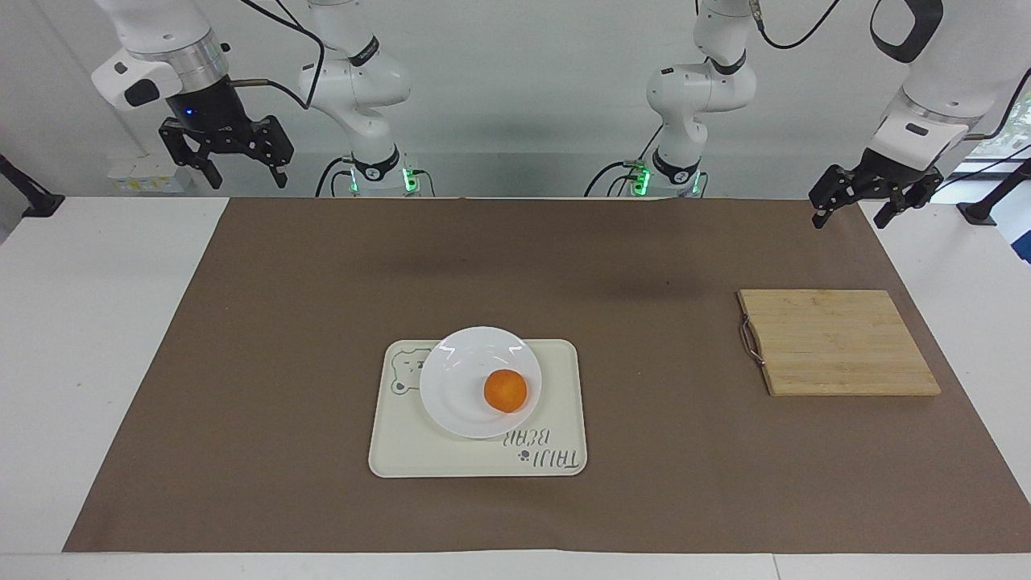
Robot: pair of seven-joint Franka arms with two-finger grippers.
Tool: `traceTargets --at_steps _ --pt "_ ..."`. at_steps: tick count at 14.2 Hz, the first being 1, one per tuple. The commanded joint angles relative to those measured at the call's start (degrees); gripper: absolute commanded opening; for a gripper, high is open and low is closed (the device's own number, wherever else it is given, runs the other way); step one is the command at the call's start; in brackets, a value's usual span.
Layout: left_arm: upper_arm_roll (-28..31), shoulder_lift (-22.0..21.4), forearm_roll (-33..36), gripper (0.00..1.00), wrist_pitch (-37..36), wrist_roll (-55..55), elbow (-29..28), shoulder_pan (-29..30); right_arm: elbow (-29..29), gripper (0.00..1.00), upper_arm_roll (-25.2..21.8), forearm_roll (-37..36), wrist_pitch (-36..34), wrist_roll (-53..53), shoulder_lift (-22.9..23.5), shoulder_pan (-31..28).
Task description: Place orange and plate with both arms
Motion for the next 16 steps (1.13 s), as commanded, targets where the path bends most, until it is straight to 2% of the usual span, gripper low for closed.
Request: traceTargets --at_steps 1,8,11,13,16 --pt "0.0 -1.1 -0.1 1.00 0.2 -0.5 -1.2 -0.1 -1.9 1.00 0.3 -1.6 1.2 -1.2 -1.6 0.0" --pt "0.0 -1.1 -0.1 1.00 0.2 -0.5 -1.3 -0.1 -1.8 1.00 0.3 -1.5 0.9 -1.2 -1.6 0.0" --pt "0.0 -1.1 -0.1 1.00 0.2 -0.5 -1.2 -0.1 0.2 1.00 0.3 -0.7 -1.2 -1.2 -0.5 0.0" --pt "0.0 -1.1 -0.1 1.00 0.2 -0.5 -1.2 -0.1 -0.2 1.00 0.3 1.6 -1.5 -0.5 -0.8 0.1" --pt "0.0 -1.1 -0.1 1.00 0.2 -0.5 -1.2 -0.1 -0.6 1.00 0.3 1.5 -2.0 -1.2 -1.1 0.0"
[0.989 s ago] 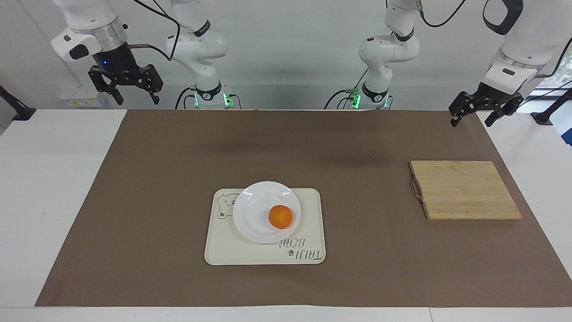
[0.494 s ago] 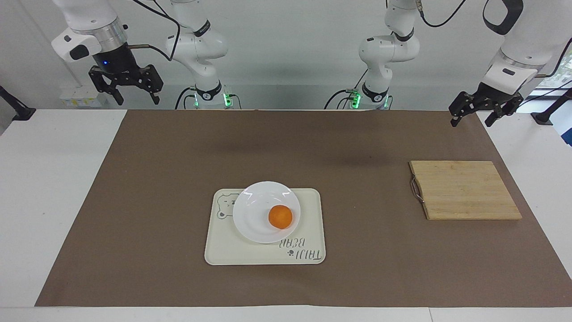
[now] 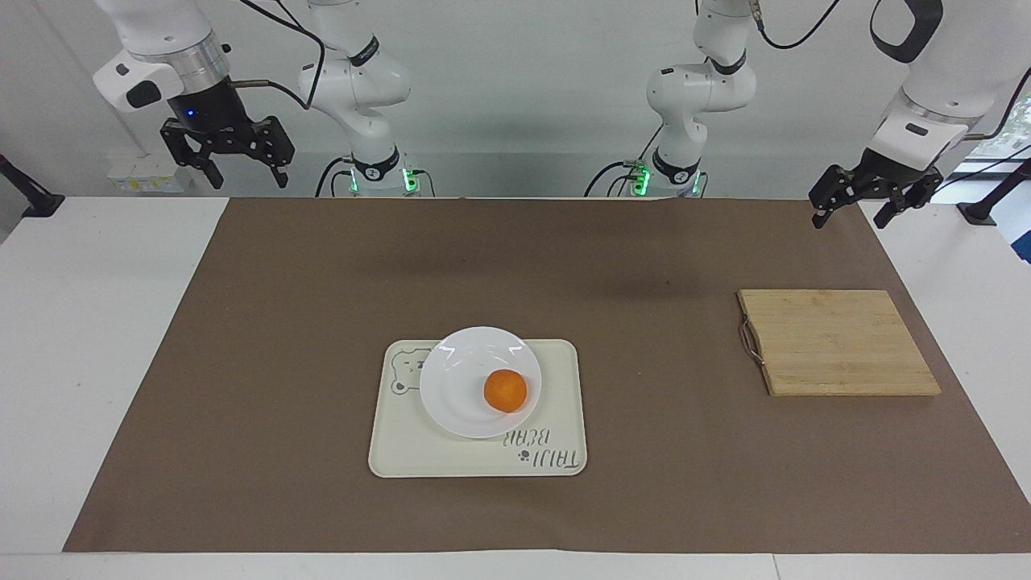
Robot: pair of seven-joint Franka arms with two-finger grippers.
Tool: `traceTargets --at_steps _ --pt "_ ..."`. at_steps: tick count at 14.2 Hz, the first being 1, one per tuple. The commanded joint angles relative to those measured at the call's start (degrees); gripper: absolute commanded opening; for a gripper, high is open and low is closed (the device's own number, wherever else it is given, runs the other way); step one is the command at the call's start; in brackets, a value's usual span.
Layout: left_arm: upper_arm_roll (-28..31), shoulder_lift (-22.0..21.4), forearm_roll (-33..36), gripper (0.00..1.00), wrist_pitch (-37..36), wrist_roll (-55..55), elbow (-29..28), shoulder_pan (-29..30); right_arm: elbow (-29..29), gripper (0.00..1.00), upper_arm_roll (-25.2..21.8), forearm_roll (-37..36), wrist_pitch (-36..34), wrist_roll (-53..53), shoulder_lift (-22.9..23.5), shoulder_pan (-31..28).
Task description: Place orange and plate with both arms
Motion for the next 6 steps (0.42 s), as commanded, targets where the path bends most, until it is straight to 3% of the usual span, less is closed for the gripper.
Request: traceTargets --at_steps 1,6 --pt "0.0 -1.1 -0.2 1.00 0.2 -0.5 -1.2 -0.1 -0.6 1.00 0.1 0.7 -1.3 -1.2 -1.1 -0.2" --pt "0.0 -1.1 -0.2 1.00 0.2 -0.5 -1.2 -0.1 -0.5 1.00 0.1 0.0 -1.6 -1.2 -1.1 -0.2"
